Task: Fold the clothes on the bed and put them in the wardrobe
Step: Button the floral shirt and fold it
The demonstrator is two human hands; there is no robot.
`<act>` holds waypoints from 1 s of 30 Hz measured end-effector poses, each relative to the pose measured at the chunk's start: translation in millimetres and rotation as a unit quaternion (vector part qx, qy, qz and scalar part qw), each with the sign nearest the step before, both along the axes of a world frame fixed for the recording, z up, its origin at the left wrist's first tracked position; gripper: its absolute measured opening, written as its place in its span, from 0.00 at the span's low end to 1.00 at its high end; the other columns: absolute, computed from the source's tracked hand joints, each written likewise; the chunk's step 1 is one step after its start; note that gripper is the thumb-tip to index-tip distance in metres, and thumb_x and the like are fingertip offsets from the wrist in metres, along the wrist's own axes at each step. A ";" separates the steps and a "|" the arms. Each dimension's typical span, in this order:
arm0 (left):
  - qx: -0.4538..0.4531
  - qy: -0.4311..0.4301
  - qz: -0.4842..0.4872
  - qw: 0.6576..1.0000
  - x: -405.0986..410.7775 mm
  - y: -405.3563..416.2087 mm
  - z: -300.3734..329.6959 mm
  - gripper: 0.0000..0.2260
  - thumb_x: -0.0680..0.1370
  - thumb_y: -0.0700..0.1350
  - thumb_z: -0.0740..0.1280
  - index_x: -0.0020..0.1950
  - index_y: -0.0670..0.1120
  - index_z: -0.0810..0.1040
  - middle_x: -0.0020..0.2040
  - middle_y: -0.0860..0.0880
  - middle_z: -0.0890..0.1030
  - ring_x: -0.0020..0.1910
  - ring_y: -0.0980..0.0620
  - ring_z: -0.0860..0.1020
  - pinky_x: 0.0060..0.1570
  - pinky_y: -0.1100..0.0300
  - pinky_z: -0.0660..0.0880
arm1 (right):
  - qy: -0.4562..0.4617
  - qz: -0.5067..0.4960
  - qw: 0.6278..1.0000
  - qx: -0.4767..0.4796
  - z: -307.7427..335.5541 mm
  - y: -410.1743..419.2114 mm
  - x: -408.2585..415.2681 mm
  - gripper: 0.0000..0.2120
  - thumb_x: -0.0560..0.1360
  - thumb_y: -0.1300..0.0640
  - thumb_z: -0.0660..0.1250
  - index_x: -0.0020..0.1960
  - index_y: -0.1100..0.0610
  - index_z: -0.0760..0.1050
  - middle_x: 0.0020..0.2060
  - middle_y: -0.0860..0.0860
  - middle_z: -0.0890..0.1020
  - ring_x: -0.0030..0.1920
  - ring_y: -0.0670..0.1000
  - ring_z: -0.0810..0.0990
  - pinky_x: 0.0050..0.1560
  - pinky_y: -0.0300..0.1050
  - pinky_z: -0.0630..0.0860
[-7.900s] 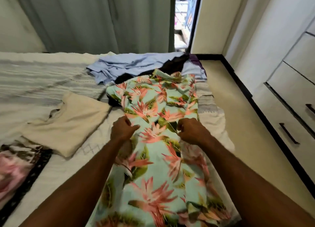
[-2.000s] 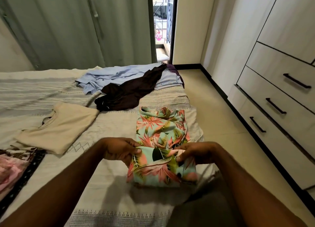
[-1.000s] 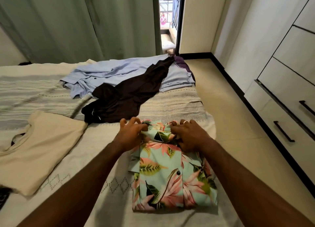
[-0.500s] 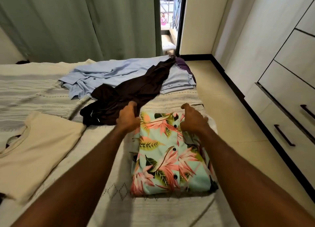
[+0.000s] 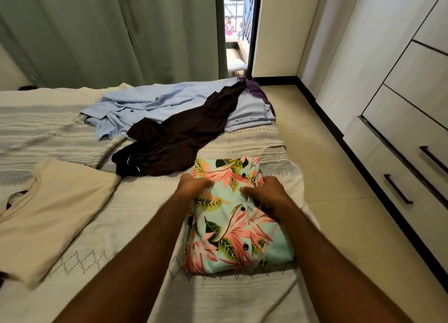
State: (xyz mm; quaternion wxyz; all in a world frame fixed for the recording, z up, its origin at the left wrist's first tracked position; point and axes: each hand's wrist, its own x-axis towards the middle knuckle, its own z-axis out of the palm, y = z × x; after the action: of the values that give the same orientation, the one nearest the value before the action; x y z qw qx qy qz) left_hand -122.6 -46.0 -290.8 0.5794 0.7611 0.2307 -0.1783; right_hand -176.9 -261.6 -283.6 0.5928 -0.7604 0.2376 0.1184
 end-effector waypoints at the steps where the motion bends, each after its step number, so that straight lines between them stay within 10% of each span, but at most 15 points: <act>1: -0.037 0.010 0.005 0.999 0.0 0.2 2.7 0.19 0.70 0.41 0.77 0.56 0.38 0.73 0.50 0.38 0.82 0.42 0.43 0.82 0.39 0.50 0.81 | -0.007 0.007 0.999 0.053 6.9 1.8 -3.3 0.10 0.70 0.63 0.78 0.48 0.63 0.81 0.41 0.62 0.86 0.35 0.54 0.85 0.38 0.49 0.82; 9: -0.167 -0.140 -0.070 0.974 -18.7 14.0 53.9 0.12 0.76 0.32 0.70 0.54 0.46 0.80 0.49 0.44 0.84 0.45 0.47 0.82 0.47 0.51 0.81 | -0.147 -0.058 0.966 0.205 30.1 -2.7 -31.6 0.14 0.74 0.67 0.71 0.60 0.67 0.79 0.52 0.67 0.83 0.53 0.71 0.82 0.56 0.71 0.78; 16: -0.279 -0.237 -0.154 0.918 -18.2 21.3 109.1 0.19 0.71 0.33 0.72 0.62 0.42 0.78 0.53 0.43 0.84 0.50 0.45 0.84 0.48 0.49 0.82 | -0.347 0.099 0.933 -0.004 132.6 -2.2 -67.5 0.03 0.76 0.62 0.73 0.48 0.63 0.83 0.40 0.57 0.86 0.40 0.55 0.84 0.42 0.50 0.81; 20: -0.188 -0.195 -0.163 0.949 -52.7 89.2 85.3 0.20 0.66 0.36 0.74 0.57 0.42 0.78 0.49 0.43 0.85 0.47 0.47 0.84 0.54 0.43 0.78 | -0.338 0.240 0.908 -0.059 129.4 57.2 -121.9 0.07 0.78 0.64 0.70 0.43 0.55 0.82 0.36 0.45 0.85 0.38 0.45 0.84 0.40 0.45 0.80; 23: -0.055 -0.185 -0.194 0.962 -110.3 173.8 44.6 0.19 0.64 0.43 0.77 0.54 0.47 0.85 0.52 0.42 0.85 0.51 0.43 0.81 0.57 0.41 0.76 | -0.313 0.437 0.824 -0.176 74.5 120.3 -160.5 0.09 0.76 0.51 0.69 0.51 0.55 0.82 0.42 0.55 0.85 0.43 0.57 0.83 0.44 0.51 0.77; 27: 0.085 -0.177 -0.186 0.963 -183.1 243.4 21.3 0.08 0.61 0.53 0.77 0.37 0.52 0.85 0.36 0.56 0.84 0.40 0.53 0.79 0.44 0.55 0.77 | -0.264 0.632 0.667 -0.294 20.2 194.2 -208.8 0.19 0.75 0.59 0.67 0.65 0.53 0.78 0.52 0.59 0.83 0.52 0.60 0.81 0.49 0.51 0.75; 30: 0.141 -0.170 -0.053 0.974 -216.2 270.8 9.5 0.14 0.68 0.44 0.77 0.51 0.49 0.80 0.36 0.48 0.82 0.33 0.48 0.77 0.36 0.54 0.76 | -0.296 0.639 0.628 -0.331 15.4 216.3 -235.3 0.20 0.76 0.52 0.69 0.67 0.48 0.75 0.53 0.55 0.82 0.53 0.59 0.81 0.47 0.51 0.76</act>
State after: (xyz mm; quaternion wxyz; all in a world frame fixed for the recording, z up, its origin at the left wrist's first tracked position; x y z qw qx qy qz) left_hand -338.8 224.8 -281.3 0.4865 0.8656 0.1110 -0.0423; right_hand -412.3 -45.3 -268.2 0.1151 -0.8610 -0.4723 0.1494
